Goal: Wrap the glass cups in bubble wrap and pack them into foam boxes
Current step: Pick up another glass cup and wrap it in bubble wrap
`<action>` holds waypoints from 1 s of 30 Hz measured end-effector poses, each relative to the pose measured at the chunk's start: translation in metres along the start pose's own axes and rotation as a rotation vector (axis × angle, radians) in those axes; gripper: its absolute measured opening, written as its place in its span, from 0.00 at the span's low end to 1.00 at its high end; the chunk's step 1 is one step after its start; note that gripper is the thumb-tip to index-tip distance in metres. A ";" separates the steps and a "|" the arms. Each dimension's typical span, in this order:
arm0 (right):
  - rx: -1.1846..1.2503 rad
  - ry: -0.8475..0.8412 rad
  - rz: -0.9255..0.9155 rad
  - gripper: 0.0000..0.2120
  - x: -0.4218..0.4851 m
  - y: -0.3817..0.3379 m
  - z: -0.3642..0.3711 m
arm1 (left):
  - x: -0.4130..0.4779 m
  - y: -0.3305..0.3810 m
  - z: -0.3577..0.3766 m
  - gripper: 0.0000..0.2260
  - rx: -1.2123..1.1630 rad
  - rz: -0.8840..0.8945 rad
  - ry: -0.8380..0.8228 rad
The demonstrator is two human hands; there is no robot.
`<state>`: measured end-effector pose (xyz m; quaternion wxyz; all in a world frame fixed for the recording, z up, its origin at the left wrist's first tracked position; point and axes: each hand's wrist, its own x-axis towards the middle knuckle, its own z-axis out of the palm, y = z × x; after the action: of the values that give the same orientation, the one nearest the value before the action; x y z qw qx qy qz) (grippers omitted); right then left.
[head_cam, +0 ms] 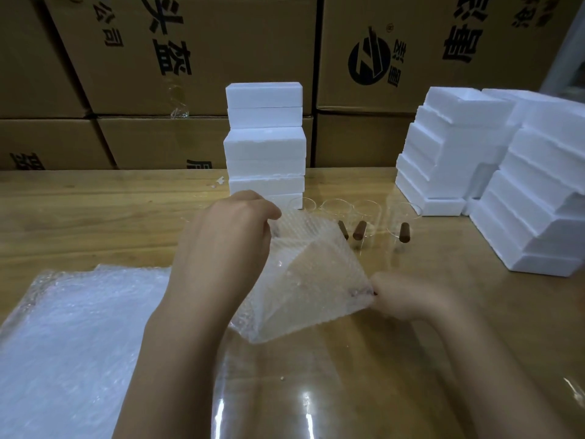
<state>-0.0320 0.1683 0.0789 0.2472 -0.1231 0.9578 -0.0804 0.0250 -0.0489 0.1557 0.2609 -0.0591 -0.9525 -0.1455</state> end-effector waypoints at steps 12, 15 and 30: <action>0.143 0.743 0.025 0.19 -0.066 0.004 -0.045 | 0.002 -0.002 0.009 0.12 -0.169 -0.103 -0.046; 0.345 0.859 -0.156 0.21 -0.093 0.003 -0.056 | 0.003 -0.002 0.012 0.13 -0.162 -0.107 -0.048; -0.054 0.385 -0.060 0.19 -0.104 -0.040 -0.041 | -0.002 0.024 0.009 0.13 -0.233 0.010 -0.064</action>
<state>0.0434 0.1625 0.1698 0.0533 -0.1404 0.9851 -0.0839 0.0267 -0.0237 0.1536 0.2225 -0.0983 -0.9367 -0.2519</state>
